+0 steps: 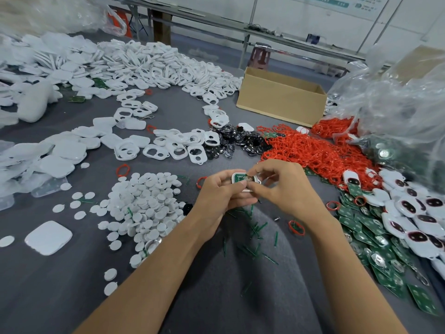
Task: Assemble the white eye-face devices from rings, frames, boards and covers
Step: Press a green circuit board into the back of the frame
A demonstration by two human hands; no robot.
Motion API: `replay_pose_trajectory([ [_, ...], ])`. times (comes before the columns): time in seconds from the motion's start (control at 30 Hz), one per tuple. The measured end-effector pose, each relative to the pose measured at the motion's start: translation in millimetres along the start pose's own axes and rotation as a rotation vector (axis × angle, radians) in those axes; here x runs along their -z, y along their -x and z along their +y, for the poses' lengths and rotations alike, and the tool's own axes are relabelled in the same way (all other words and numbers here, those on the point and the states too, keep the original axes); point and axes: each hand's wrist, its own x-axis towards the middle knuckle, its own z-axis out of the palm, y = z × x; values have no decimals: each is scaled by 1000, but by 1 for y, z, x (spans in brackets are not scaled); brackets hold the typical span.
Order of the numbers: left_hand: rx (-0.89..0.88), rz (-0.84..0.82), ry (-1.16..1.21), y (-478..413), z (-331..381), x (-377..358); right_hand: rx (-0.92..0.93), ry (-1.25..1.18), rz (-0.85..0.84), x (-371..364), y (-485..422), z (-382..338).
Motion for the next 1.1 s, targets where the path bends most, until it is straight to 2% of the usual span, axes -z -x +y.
replay_pose_trajectory([
  [0.13,-3,20,3,-1,-2,-1,-1,-41,-15,2,1,1],
  [0.27,2,12,34,-3,-3,0,-24,-200,127,11,1,1],
  [0.33,10,10,49,-3,-3,0,-27,-218,196,14,-2,-3],
  [0.4,5,9,47,-4,-4,0,-23,-201,197,13,-11,-14],
  [0.53,-4,13,5,-5,-5,-1,55,-106,69,-2,-44,-58],
  [0.67,43,73,-107,-2,-5,-1,144,6,-261,-50,-85,-115],
  [0.73,65,79,-51,2,-4,-5,193,45,-356,-88,-103,-142],
  [0.93,57,92,-14,5,2,-11,335,143,-504,-190,-129,-199],
  [1.1,86,75,9,5,2,-8,386,235,-444,-212,-141,-208],
])
